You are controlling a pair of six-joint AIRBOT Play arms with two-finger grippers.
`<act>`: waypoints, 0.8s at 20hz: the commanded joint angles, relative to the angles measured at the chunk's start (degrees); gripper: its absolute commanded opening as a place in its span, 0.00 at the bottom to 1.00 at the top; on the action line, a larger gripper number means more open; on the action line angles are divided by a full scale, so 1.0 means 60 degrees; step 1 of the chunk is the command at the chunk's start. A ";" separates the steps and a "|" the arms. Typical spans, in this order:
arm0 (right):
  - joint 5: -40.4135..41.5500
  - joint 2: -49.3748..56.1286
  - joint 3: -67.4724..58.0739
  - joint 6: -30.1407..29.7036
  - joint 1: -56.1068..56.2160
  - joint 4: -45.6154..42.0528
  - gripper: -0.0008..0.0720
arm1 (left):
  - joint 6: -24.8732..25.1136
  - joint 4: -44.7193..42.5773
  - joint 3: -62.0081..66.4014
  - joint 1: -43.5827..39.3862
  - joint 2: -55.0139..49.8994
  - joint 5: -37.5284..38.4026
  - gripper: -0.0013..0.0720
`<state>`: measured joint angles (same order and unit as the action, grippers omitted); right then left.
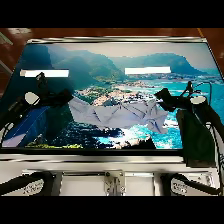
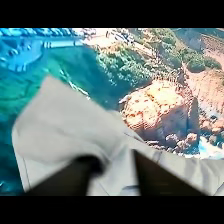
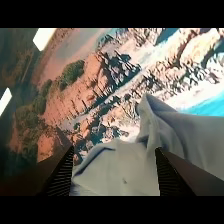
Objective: Fold the shirts.
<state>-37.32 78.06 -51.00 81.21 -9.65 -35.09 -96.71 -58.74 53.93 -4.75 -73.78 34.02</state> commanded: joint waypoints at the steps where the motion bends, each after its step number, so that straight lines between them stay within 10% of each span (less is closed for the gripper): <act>1: -0.1479 -0.0601 -0.0546 -0.1406 -0.0801 -0.0171 0.88 | 0.0029 0.0601 0.0404 0.0761 -0.0226 0.1129 1.00; 8: -0.6561 -0.2204 -0.1038 -0.1231 -0.3410 -0.5839 0.87 | 0.1989 -0.0685 0.0488 0.3096 -0.0109 0.7705 0.89; 16: -0.5734 -0.2204 0.0772 -0.1759 -0.3472 -0.4087 0.87 | 0.3045 0.4320 -0.2663 0.0208 -0.0433 0.3843 0.96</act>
<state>-73.76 65.01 -48.75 71.31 -30.06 -62.28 -80.90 -43.35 41.80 2.70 -75.22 65.63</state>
